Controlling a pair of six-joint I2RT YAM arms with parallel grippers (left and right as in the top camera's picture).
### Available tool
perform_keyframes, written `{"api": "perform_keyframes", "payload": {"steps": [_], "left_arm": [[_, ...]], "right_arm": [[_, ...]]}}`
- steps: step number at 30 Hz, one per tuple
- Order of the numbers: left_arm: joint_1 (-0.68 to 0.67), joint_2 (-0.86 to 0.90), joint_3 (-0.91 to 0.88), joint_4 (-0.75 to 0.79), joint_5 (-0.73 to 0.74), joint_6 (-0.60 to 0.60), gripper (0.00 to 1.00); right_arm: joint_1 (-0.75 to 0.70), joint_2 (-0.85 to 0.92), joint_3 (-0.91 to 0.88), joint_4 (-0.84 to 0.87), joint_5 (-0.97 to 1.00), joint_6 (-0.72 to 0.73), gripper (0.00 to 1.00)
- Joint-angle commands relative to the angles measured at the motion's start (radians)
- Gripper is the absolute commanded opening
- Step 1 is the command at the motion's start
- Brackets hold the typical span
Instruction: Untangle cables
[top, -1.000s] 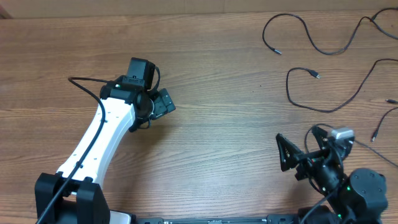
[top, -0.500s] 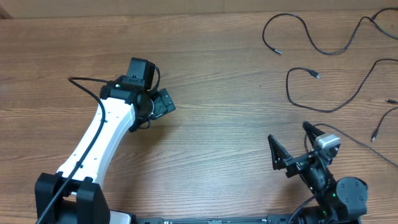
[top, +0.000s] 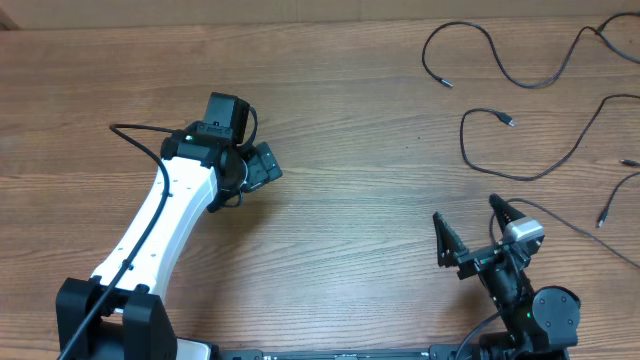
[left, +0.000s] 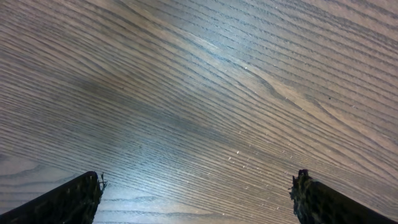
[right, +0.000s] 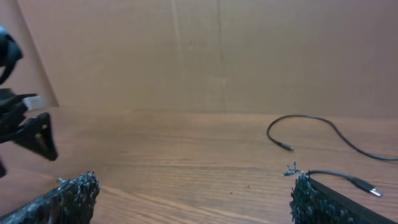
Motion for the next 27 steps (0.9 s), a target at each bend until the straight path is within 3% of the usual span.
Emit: {"api": "perform_keyframes", "payload": {"steps": [1,15,27], "left_arm": [[-0.002,0.010,-0.002,-0.002,-0.007,-0.007,1.00],[-0.002,0.010,-0.002,-0.002,-0.007,-0.007,1.00],[-0.002,0.010,-0.002,-0.002,-0.007,-0.007,1.00]], "right_arm": [[-0.016,-0.011,-0.042,0.036,0.026,-0.016,1.00],[-0.050,-0.012,-0.158,0.195,0.049,-0.055,1.00],[-0.055,-0.012,-0.159,0.145,0.133,-0.056,1.00]]}}
